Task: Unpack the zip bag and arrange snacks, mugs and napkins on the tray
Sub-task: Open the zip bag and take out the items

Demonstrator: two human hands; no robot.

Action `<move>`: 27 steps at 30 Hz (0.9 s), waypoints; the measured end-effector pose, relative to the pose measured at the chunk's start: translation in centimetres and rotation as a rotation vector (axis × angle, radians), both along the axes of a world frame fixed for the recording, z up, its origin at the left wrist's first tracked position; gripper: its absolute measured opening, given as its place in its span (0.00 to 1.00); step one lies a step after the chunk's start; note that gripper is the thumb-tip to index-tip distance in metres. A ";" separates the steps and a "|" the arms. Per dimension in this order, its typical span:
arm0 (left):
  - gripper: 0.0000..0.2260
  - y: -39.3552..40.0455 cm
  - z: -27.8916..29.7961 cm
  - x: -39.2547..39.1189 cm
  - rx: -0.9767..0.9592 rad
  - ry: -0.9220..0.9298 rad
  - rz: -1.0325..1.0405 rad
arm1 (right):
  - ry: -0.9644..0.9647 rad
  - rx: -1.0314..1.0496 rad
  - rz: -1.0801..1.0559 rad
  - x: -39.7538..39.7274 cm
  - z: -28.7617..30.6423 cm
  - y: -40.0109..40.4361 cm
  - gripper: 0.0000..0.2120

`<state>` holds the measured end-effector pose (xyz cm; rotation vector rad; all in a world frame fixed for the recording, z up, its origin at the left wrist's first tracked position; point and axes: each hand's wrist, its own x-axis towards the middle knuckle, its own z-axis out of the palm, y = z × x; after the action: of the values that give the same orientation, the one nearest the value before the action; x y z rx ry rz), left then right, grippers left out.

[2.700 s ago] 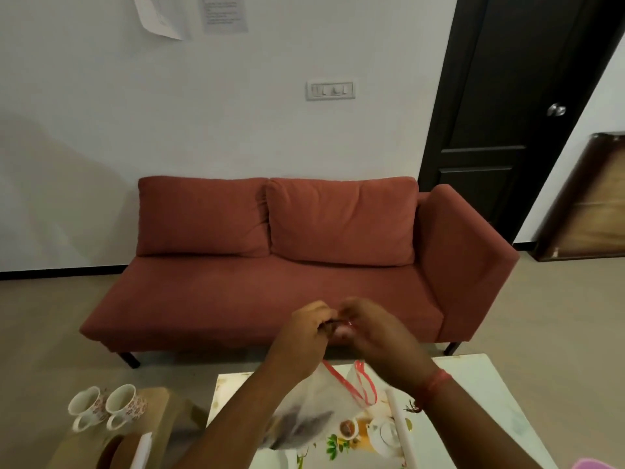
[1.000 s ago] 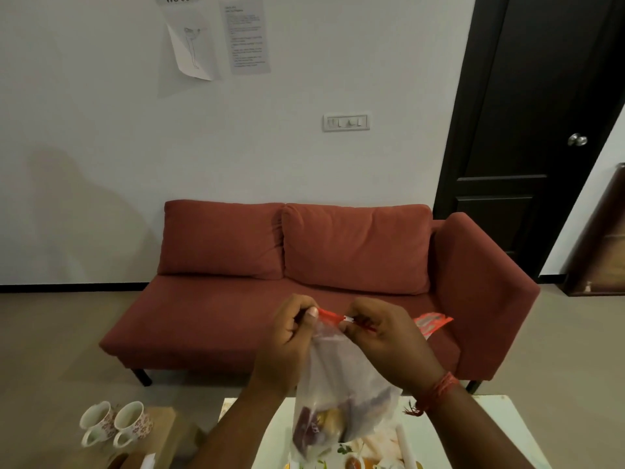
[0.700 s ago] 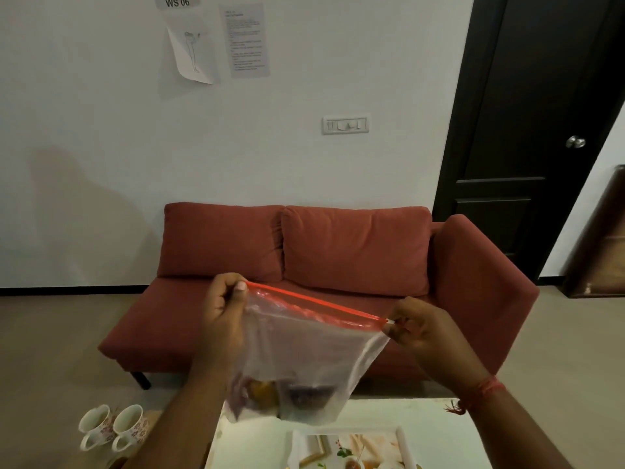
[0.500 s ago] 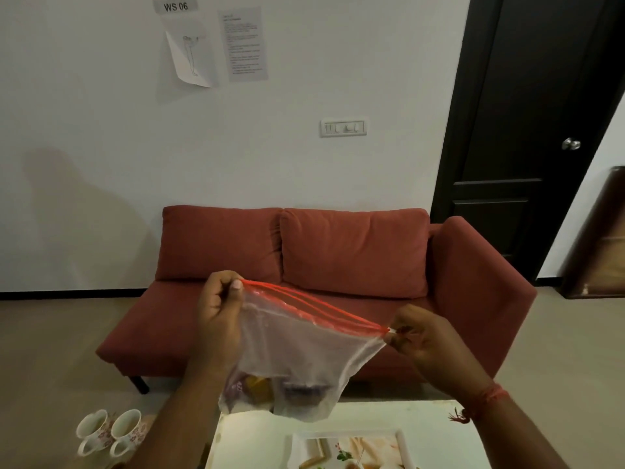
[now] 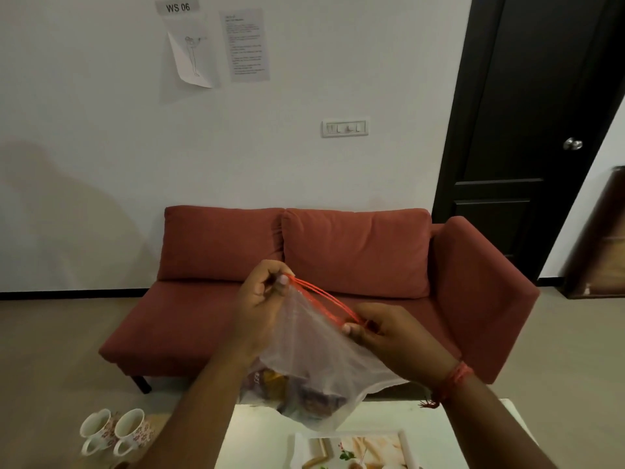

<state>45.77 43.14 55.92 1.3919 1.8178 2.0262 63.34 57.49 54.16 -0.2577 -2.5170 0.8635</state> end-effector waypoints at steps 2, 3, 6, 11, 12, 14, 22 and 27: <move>0.04 0.1 0.0 -0.1 -0.004 -0.017 -0.005 | 0.006 -0.057 0.015 -0.2 0.0 -0.1 0.19; 0.04 0.1 0.0 -0.2 -0.005 -0.016 -0.003 | 0.014 -0.100 0.011 -0.3 0.0 -0.2 0.18; 0.05 0.2 -0.1 -0.2 -0.024 -0.002 0.006 | 0.029 -0.193 -0.026 -0.4 0.0 -1.0 0.22; 0.07 0.5 -0.3 -0.1 -0.051 -0.026 0.002 | -0.008 -0.400 -0.047 -0.6 -0.4 -1.6 0.12; 0.07 0.6 -0.4 -0.1 -0.050 -0.020 -0.007 | -0.013 -0.371 -0.060 -0.6 -0.5 -1.7 0.10; 0.06 0.9 -0.5 0.2 -0.048 -0.018 -0.014 | -0.026 -0.371 -0.062 -0.7 -0.6 -2.0 0.06; 0.04 1.8 -1.3 0.6 -0.078 -0.069 -0.020 | 0.034 -0.465 -0.124 -0.9 -0.2 -2.8 0.07; 0.05 2.0 -1.3 0.4 -0.078 -0.071 -0.009 | 0.058 -0.488 -0.138 -0.4 -0.1 -2.5 0.10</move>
<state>46.21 45.10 54.64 1.2888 1.8372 1.9514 62.92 55.03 54.04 -0.5458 -2.1710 1.3942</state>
